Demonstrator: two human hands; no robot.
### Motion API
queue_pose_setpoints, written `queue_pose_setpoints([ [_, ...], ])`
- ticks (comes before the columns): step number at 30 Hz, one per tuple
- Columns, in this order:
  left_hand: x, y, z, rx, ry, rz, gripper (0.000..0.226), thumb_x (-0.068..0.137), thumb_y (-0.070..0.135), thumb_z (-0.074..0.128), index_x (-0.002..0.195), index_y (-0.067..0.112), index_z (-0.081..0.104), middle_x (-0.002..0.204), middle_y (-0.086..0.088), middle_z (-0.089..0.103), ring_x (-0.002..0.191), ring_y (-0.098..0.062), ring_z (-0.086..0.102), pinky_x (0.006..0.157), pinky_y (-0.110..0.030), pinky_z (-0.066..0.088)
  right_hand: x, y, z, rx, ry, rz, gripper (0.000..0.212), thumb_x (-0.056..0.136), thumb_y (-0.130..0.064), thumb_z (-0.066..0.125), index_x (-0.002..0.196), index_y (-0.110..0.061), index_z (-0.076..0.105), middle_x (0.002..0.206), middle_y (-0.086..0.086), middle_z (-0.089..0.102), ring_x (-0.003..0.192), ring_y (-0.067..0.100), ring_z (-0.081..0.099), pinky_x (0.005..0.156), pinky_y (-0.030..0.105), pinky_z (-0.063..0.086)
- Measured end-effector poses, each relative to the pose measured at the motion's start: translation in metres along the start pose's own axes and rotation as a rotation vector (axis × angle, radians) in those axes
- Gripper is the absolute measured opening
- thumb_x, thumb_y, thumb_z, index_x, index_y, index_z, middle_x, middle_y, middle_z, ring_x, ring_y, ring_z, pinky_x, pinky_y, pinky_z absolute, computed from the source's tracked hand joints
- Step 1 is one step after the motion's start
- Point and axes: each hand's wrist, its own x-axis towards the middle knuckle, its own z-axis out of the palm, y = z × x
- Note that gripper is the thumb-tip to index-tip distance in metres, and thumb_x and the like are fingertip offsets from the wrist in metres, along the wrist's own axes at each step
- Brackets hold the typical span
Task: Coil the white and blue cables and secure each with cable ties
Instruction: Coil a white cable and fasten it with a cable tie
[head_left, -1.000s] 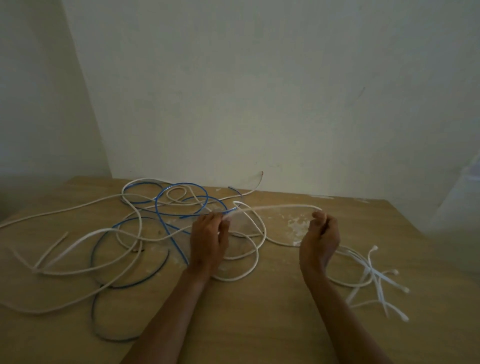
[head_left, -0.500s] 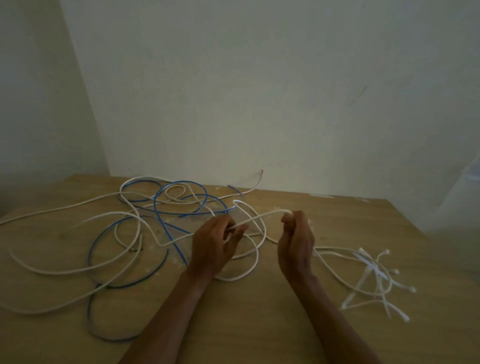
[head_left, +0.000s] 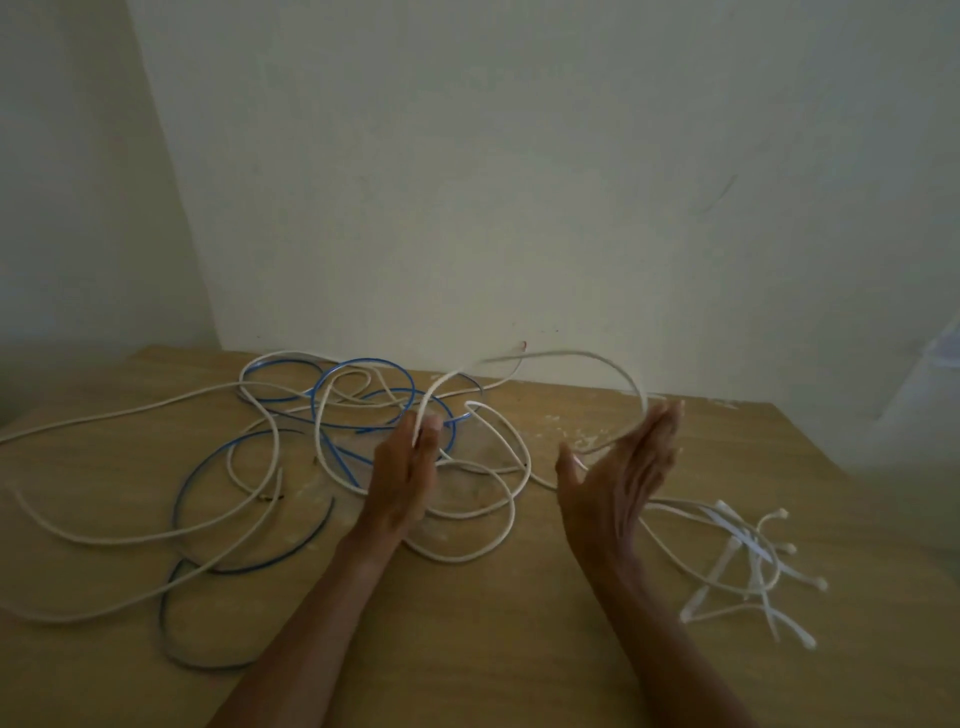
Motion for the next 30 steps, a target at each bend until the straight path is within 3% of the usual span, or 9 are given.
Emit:
queue_pose_setpoints([
  [6,-0.020,0.011,0.026,0.362,-0.146,0.244,0.034,0.106,0.045,0.025,0.091,0.026,0.047,0.066,0.013,0.047,0.060,-0.021,0.058,0.053,-0.033,0.041,-0.011,-0.029,-0.003,-0.048,0.150,-0.410,0.130,0.078,-0.067,0.066,0.155,-0.006,-0.019,0.164,0.018,-0.021,0.152,0.039,-0.011,0.119,0.068,0.002],
  [9,-0.020,0.007,0.021,0.472,-0.041,0.212,0.038,0.107,0.046,0.027,0.102,0.025,0.058,0.076,0.008,0.064,0.069,-0.024,0.066,0.054,-0.029,0.042,-0.012,-0.029,-0.006,0.003,0.041,-0.433,0.144,0.068,-0.081,0.064,0.153,0.003,-0.015,0.161,0.032,-0.007,0.152,0.043,-0.006,0.120,0.064,0.000],
  [11,-0.017,0.004,0.013,0.524,0.025,0.147,0.048,0.105,0.050,0.022,0.110,0.024,0.062,0.081,0.002,0.072,0.073,-0.028,0.070,0.057,-0.034,0.050,-0.012,-0.026,-0.007,0.108,-0.077,-0.449,0.133,0.074,-0.082,0.056,0.154,0.008,0.000,0.162,0.031,0.008,0.153,0.040,0.006,0.123,0.056,0.008],
  [15,-0.017,0.002,-0.002,0.339,0.215,0.085,0.034,0.106,0.035,0.039,0.110,0.015,0.066,0.072,0.002,0.068,0.061,-0.019,0.066,0.051,-0.028,0.044,-0.014,-0.008,0.010,0.395,-0.054,-0.022,0.087,0.095,-0.059,0.049,0.157,-0.007,0.015,0.161,0.019,0.024,0.148,0.021,0.024,0.117,0.054,0.029],
  [18,-0.017,0.009,-0.007,0.155,0.331,0.026,0.022,0.106,0.023,0.042,0.110,0.009,0.059,0.062,0.008,0.056,0.049,-0.007,0.050,0.046,-0.022,0.033,0.000,0.002,0.003,0.317,0.090,0.200,0.117,0.082,-0.041,0.079,0.158,-0.006,-0.003,0.166,0.019,-0.002,0.154,0.029,0.000,0.125,0.051,0.011],
  [22,-0.016,0.014,-0.002,0.360,0.217,0.318,0.020,0.103,0.023,0.051,0.105,0.013,0.068,0.077,0.005,0.067,0.059,-0.009,0.058,0.051,-0.023,0.043,-0.001,-0.008,-0.008,0.040,0.290,-0.368,0.114,0.087,-0.048,0.072,0.158,-0.010,-0.009,0.166,0.016,-0.013,0.153,0.037,-0.006,0.122,0.058,0.001],
  [24,-0.018,0.016,0.004,0.378,0.092,0.445,0.018,0.102,0.027,0.054,0.110,0.020,0.069,0.088,0.003,0.071,0.067,-0.015,0.067,0.053,-0.034,0.052,-0.010,-0.025,-0.003,-0.012,0.219,-0.547,0.106,0.091,-0.051,0.063,0.158,-0.015,-0.010,0.167,0.011,-0.014,0.154,0.036,-0.006,0.121,0.059,-0.001],
  [28,-0.025,0.025,0.013,0.279,-0.050,0.531,0.014,0.101,0.023,0.058,0.111,0.022,0.068,0.096,0.006,0.071,0.077,-0.015,0.069,0.061,-0.035,0.055,-0.017,-0.027,0.004,-0.129,-0.097,-0.665,0.071,0.094,-0.047,0.060,0.154,-0.024,0.033,0.163,0.014,0.026,0.152,0.036,0.020,0.119,0.066,0.013],
  [30,-0.023,0.029,0.011,0.194,-0.047,0.513,0.012,0.098,0.018,0.063,0.107,0.016,0.071,0.095,0.007,0.073,0.078,-0.010,0.070,0.064,-0.033,0.056,-0.016,-0.020,0.008,-0.105,-0.058,-0.697,0.036,0.097,-0.040,0.055,0.126,-0.022,0.064,0.147,0.011,0.052,0.143,0.034,0.040,0.117,0.065,0.018],
])
